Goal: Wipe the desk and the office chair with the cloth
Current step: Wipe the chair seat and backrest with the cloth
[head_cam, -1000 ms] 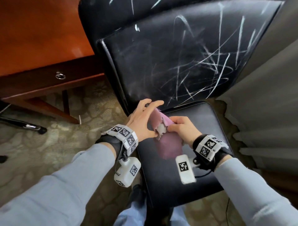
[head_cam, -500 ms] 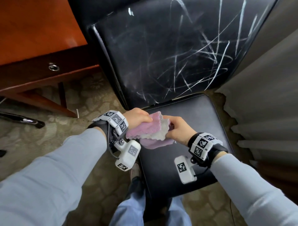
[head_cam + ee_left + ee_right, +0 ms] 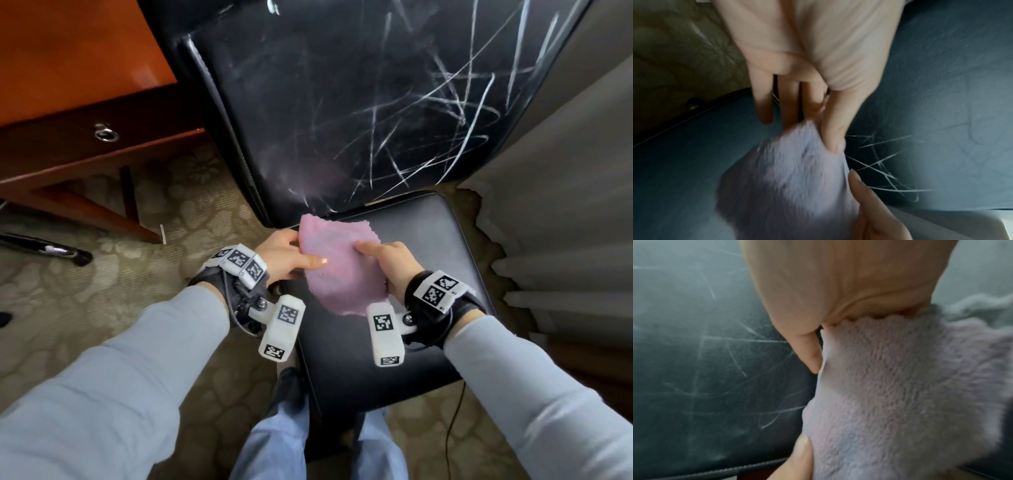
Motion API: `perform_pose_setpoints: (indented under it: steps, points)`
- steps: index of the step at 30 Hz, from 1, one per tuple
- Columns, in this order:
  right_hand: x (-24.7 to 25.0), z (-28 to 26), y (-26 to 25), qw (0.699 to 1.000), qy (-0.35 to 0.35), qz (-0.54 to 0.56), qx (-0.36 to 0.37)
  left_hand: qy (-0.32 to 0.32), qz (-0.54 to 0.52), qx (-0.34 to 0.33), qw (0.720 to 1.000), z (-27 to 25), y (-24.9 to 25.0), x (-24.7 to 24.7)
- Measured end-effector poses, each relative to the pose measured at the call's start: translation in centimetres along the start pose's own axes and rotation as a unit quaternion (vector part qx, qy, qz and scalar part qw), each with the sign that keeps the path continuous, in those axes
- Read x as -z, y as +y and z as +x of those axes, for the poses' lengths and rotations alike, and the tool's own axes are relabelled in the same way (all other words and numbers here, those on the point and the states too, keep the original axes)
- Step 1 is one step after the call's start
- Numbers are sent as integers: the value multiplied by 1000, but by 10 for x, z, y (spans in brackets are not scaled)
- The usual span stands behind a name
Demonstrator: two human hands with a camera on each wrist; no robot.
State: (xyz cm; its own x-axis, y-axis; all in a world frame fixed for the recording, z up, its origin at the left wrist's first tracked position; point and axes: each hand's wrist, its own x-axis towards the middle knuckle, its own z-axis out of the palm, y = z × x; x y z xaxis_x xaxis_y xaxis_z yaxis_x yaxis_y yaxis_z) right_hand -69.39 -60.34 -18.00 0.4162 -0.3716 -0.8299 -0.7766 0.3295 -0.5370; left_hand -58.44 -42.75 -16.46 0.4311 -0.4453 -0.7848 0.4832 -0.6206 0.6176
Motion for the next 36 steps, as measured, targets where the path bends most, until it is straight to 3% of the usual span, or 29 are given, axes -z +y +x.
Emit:
perform_pose_setpoints:
  steps: [4,8,12,15,17,20,22,25,27,29,32,34,36]
  points:
    - [8,-5,0,996,-49,37,70,99,-41,-25,994,9,-1,-1]
    - [13,-15,-2,975,-145,-17,171,38,38,-96,994,7,-9,2]
    - [12,-17,3,969,-107,-70,209,-15,248,-161,955,4,-8,2]
    - [10,-17,4,964,-65,-96,238,21,342,-158,926,7,-5,1]
    - [9,-19,0,953,-38,-148,262,38,342,-157,926,7,1,4]
    - [8,-27,-13,914,3,-270,304,15,303,-189,934,0,18,10]
    - [8,-35,-23,925,-25,-242,293,2,291,-181,939,-10,33,15]
    - [8,-44,-37,957,-86,-109,254,16,230,-130,964,-25,50,26]
    - [8,-50,-50,959,-42,-67,271,43,226,-114,966,-34,63,30]
    - [13,-57,-69,949,44,-52,307,74,244,-47,966,-37,73,36]
    - [23,-71,-106,919,154,-41,361,205,196,71,956,-28,77,63]
    - [30,-82,-128,901,194,-43,384,327,100,66,938,-20,77,83]
    - [36,-93,-142,886,221,-32,406,410,-55,-32,910,-39,100,73]
